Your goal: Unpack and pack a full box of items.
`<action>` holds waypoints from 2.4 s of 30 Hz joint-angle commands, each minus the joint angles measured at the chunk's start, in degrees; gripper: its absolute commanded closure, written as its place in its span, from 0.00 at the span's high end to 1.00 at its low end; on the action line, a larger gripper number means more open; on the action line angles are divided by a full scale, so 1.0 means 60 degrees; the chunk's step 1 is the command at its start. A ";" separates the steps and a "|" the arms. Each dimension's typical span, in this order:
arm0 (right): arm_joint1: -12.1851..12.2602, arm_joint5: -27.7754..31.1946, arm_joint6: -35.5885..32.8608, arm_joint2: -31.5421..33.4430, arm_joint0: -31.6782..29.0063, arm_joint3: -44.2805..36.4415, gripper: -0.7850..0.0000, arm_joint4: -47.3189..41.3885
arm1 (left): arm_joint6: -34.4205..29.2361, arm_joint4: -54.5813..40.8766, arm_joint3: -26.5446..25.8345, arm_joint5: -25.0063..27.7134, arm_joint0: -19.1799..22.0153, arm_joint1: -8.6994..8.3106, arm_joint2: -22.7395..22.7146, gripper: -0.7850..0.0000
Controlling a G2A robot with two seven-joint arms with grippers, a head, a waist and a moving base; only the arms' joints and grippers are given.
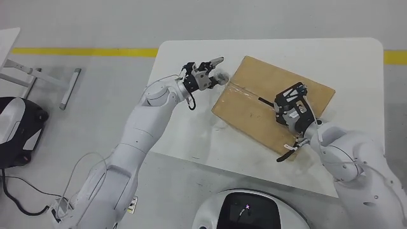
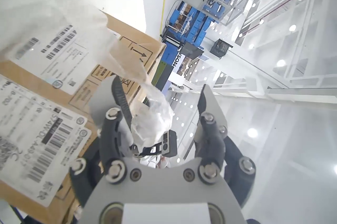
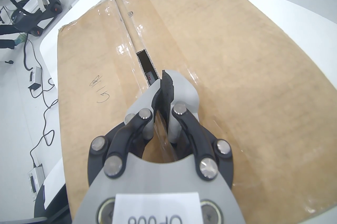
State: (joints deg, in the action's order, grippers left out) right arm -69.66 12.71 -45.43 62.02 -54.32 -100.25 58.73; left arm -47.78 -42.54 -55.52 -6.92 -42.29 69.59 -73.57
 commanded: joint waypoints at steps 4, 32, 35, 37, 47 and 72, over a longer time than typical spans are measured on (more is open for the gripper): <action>-0.0013 0.0009 0.0008 -0.0023 0.0036 0.0029 0.00 -0.0019 | -0.0091 -0.0087 0.0067 0.0098 0.0048 0.0030 0.0055 0.00; -0.0076 0.0008 -0.0004 -0.0202 0.0079 0.0124 0.00 0.0124 | 0.0022 0.2173 -0.2676 0.2173 -0.0585 -0.0317 -0.0507 0.45; -0.0078 -0.0005 0.0004 -0.0191 0.0045 0.0077 0.00 0.0121 | -0.0128 0.2006 -0.3011 0.2203 -0.0696 -0.0322 -0.0516 0.45; -0.0081 -0.0013 0.0004 -0.0191 0.0034 0.0035 0.00 0.0120 | -0.0184 0.1912 -0.3188 0.2197 -0.0763 -0.0313 -0.0460 0.44; -0.0065 -0.0061 -0.0024 -0.0065 -0.0122 -0.0296 0.00 0.0161 | -0.0419 0.1601 -0.4201 0.1950 -0.1000 -0.0243 0.0022 0.45; 0.0355 -0.0057 -0.0582 0.2155 -0.1894 -0.2694 0.52 0.0948 | 0.0319 0.2340 -0.5306 0.1941 -0.1192 -0.0087 0.1059 1.00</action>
State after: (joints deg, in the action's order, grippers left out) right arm -67.69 12.23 -48.95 73.89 -64.97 -116.00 64.26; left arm -46.75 -29.27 -86.67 4.28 -49.39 68.99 -67.51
